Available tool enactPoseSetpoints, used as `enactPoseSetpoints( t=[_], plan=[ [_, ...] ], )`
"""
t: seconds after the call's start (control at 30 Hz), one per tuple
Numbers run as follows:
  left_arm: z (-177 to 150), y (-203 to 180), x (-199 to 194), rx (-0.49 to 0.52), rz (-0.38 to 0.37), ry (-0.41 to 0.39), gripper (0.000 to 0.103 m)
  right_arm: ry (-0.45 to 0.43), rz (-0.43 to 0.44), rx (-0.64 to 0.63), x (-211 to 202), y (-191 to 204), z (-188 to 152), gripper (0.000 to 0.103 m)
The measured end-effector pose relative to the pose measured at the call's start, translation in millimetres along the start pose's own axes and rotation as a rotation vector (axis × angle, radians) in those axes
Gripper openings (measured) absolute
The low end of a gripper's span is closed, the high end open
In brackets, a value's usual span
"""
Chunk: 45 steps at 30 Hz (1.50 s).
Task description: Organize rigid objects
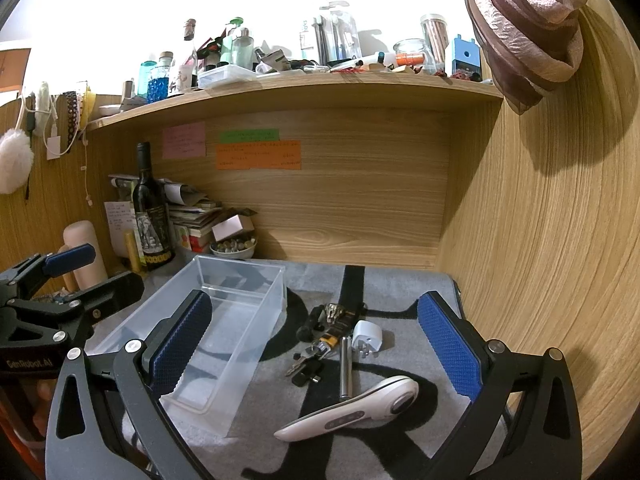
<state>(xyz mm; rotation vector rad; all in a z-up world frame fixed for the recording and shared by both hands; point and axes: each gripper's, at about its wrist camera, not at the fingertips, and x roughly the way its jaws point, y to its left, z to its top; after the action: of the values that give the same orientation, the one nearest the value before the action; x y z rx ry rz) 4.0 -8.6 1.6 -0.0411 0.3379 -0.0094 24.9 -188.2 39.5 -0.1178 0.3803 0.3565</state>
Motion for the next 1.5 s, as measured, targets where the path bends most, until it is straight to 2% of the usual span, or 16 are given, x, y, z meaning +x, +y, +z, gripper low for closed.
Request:
enactPoseSetpoints(
  t=[1.5],
  plan=[
    [-2.5, -5.0, 0.4, 0.0, -0.007, 0.003, 0.103, 0.0, -0.001, -0.004, -0.8, 5.5, -0.9, 0.103]
  ],
)
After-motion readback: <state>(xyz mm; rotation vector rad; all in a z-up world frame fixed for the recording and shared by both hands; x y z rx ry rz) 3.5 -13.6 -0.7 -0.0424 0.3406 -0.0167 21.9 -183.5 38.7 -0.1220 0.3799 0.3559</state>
